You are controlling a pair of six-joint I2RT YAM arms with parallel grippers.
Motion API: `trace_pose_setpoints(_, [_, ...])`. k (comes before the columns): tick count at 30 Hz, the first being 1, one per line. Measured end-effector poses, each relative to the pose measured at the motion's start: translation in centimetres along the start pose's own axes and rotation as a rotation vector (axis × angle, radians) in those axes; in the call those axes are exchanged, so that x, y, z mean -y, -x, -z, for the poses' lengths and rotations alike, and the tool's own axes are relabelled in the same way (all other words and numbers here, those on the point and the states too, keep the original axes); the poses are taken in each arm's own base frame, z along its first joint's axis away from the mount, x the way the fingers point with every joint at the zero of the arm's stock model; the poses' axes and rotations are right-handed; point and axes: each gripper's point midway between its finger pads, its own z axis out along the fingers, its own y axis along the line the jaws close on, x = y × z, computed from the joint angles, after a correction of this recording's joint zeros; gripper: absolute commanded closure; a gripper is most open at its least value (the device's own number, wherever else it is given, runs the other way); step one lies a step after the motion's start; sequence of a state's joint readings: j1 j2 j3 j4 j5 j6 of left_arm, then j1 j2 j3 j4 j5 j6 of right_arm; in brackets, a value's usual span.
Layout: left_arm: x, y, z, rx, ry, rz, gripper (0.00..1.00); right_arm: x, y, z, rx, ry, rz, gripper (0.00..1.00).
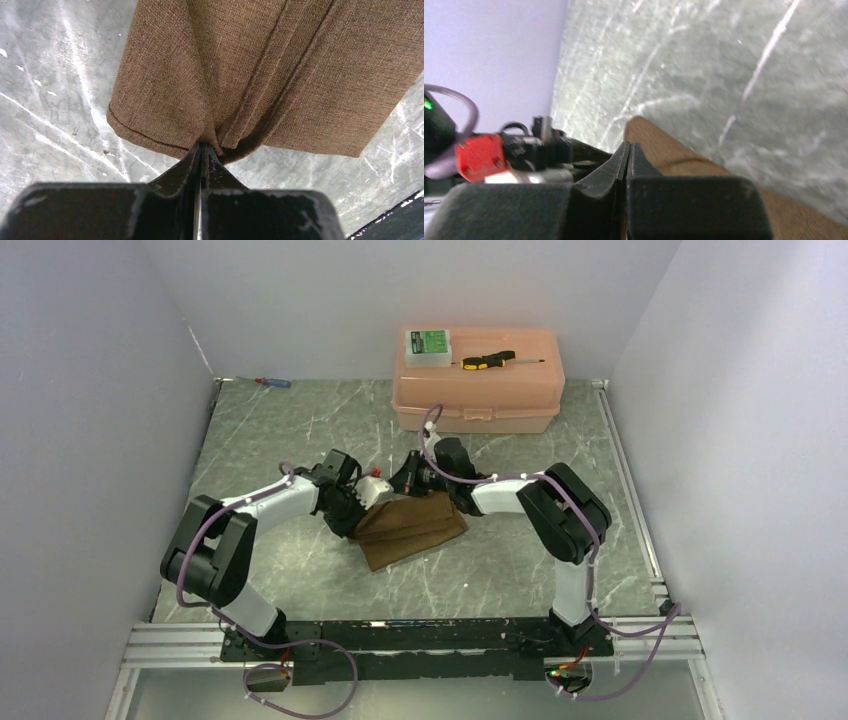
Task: Fold the napkin into a case and place the utensils inside
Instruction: Smooth out the 2/3-rectangle-folded napkin at the center of the board.
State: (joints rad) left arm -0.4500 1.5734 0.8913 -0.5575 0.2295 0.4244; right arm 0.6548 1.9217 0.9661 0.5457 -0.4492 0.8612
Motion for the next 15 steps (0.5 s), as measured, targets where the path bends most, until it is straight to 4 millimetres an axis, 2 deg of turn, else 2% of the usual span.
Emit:
trace_pose_setpoints(4, [-0.1,-0.2,-0.3,0.003,0.001,-0.014,0.94,-1.2,1.1,-1.4,-0.001,0.049,-0.027,1.00])
trace_pose_setpoints(9, [-0.1,-0.2,-0.4,0.005,0.002,-0.028,0.92,-0.1,-0.1,-3.3,-0.047,0.050,-0.080,1.00])
trace_pose_setpoints(11, [-0.1,-0.2,-0.4,0.005,0.003,-0.028,0.88,0.7,-0.9,-3.9,-0.069,0.038,-0.097,1.00])
trace_pose_setpoints(15, [-0.2,0.2,0.1,0.000,0.004,-0.022,0.73,1.9,-2.4,-4.5,-0.103,0.014,-0.115,1.00])
